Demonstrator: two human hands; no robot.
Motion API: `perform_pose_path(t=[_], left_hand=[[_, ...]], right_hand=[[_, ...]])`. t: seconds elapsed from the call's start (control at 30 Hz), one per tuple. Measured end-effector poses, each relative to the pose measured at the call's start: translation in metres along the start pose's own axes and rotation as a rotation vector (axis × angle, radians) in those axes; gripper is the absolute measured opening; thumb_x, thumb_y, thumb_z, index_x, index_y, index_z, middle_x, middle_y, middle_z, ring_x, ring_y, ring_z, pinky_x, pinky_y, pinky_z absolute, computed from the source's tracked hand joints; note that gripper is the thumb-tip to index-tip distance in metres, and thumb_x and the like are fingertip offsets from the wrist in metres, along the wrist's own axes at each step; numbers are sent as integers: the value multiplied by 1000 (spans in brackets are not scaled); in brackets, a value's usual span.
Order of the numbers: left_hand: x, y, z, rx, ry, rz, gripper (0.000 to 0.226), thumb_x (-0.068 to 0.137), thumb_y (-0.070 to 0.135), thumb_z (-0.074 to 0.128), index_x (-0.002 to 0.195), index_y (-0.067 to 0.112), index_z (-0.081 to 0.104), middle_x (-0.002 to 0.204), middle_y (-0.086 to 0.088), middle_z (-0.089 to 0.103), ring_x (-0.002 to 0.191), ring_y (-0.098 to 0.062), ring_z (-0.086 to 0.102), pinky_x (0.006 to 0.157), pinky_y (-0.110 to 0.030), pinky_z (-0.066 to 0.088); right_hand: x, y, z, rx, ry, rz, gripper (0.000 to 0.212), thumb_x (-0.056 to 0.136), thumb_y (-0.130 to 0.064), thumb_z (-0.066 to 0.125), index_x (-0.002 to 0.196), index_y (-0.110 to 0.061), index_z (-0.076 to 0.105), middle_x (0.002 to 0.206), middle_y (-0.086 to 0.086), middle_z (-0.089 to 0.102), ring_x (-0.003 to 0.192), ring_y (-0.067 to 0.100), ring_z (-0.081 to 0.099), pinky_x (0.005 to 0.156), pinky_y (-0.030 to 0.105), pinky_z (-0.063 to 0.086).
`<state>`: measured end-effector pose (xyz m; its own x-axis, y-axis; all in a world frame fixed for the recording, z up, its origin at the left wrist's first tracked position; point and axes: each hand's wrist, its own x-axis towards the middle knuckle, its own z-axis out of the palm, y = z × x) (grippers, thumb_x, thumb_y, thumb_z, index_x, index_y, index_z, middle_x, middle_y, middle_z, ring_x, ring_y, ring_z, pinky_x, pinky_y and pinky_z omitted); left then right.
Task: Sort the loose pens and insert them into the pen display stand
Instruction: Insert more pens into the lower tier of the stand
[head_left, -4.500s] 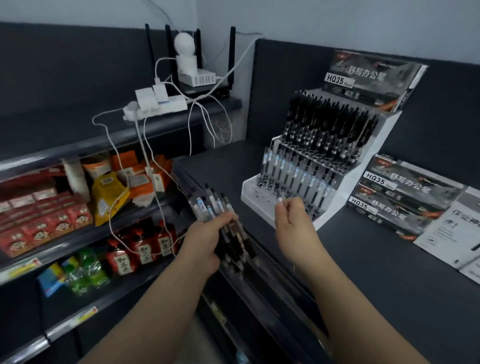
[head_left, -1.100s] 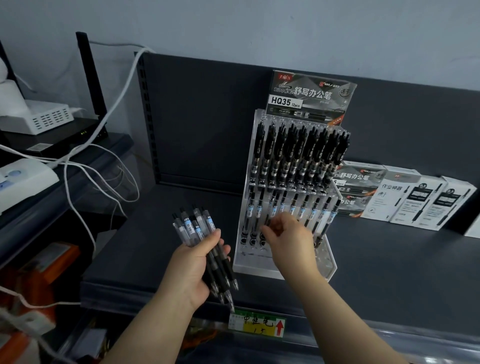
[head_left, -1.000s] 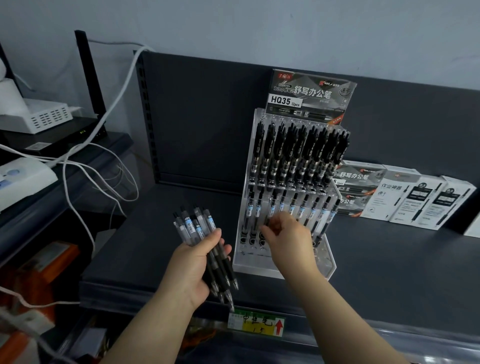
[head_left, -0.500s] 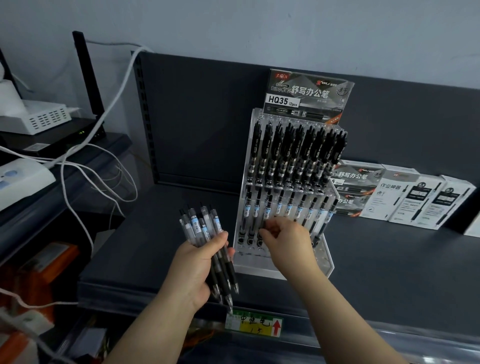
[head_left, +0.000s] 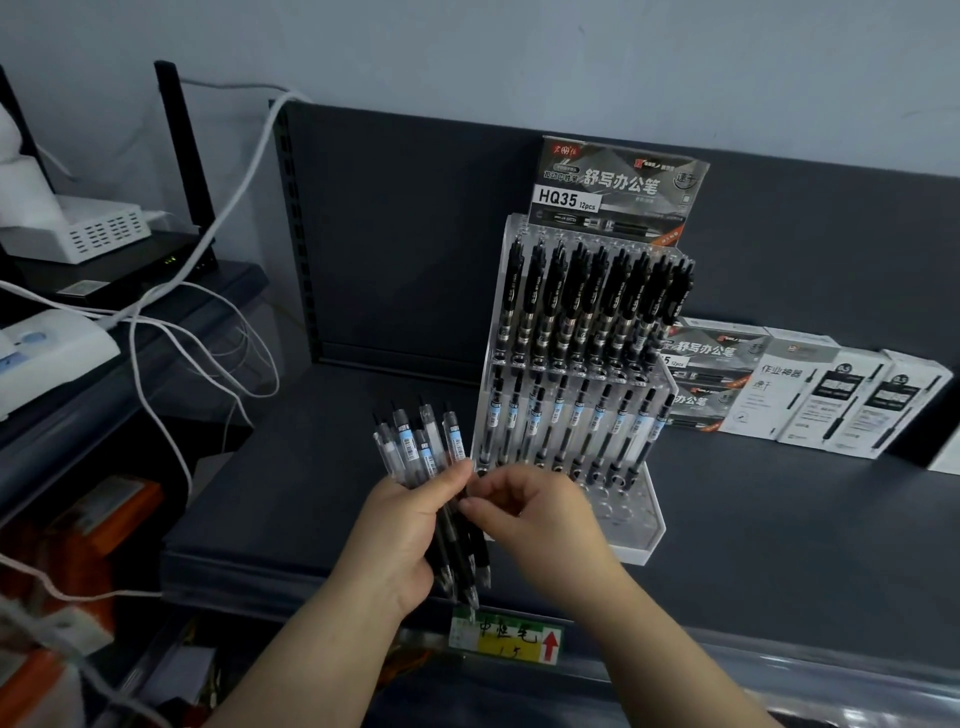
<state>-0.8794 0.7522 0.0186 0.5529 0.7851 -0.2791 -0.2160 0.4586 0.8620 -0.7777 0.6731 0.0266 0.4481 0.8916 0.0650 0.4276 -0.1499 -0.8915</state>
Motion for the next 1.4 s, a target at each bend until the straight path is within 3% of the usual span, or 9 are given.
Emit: perform_pose_path(t=[0.2,0.37,0.43,0.53,0.7,0.9,1.07,1.23,1.4], left_hand=[[-4,-1,6,-11,-6,-2,10,80,18,69,84,9,70,66,-2,68,63,-16,63,59,-30,49],[-1,-3,5,-87,15,-1,15,82,15,67,90,2,69,65,-2,64,62,-15,60,62,-31,50],[-1,-2,4,-106,21,-11,10,83,13,66,87,4,68,66,-4,66,63,-16,62,64,-33,51],[-1,-2,5,-116,22,-20,7,86,11,64,89,6,67,73,-7,70,66,-17,65,66,-32,52],[-2,-1,4,-103,20,-9,12,88,7,60,97,0,64,75,-7,72,65,-15,67,60,-29,54],[-3,1,2,-119,14,-15,10,89,5,58,94,0,65,76,-9,72,69,-16,67,60,-29,56],[-2,2,1,-134,8,-26,9,88,4,59,93,-1,65,77,-9,71,71,-17,67,59,-29,57],[-1,1,2,-136,47,-33,3,86,3,62,88,2,62,75,-9,60,71,-17,61,60,-32,55],[-2,3,1,-156,55,-52,2,84,3,64,85,3,62,72,-8,58,70,-17,59,61,-33,56]], right_hand=[[0,0,-14,40,12,50,8,86,-15,64,82,-20,67,69,-4,65,53,-3,55,54,12,47],[9,4,-37,169,449,43,2,85,-19,65,84,-19,63,70,-5,65,60,4,59,57,19,51],[14,8,-42,135,525,50,6,86,-23,65,82,-24,61,70,-7,64,63,7,60,60,25,51],[22,15,-40,-9,523,60,5,87,-27,63,84,-27,59,72,-10,63,65,6,60,57,23,46],[28,24,-32,-107,481,59,4,89,-22,62,88,-22,58,73,-11,60,66,3,57,51,7,41],[32,31,-27,-388,417,49,16,91,-22,58,94,-7,62,80,3,66,68,16,60,58,23,46],[34,29,-33,-486,341,50,16,94,-21,53,93,-8,63,68,-1,56,54,6,48,47,16,35],[37,26,-30,-597,281,28,18,94,-16,50,92,-4,63,81,8,62,67,20,53,60,26,41],[36,25,-30,-613,278,49,15,93,-18,54,89,-6,62,80,5,60,69,19,55,59,25,45]])
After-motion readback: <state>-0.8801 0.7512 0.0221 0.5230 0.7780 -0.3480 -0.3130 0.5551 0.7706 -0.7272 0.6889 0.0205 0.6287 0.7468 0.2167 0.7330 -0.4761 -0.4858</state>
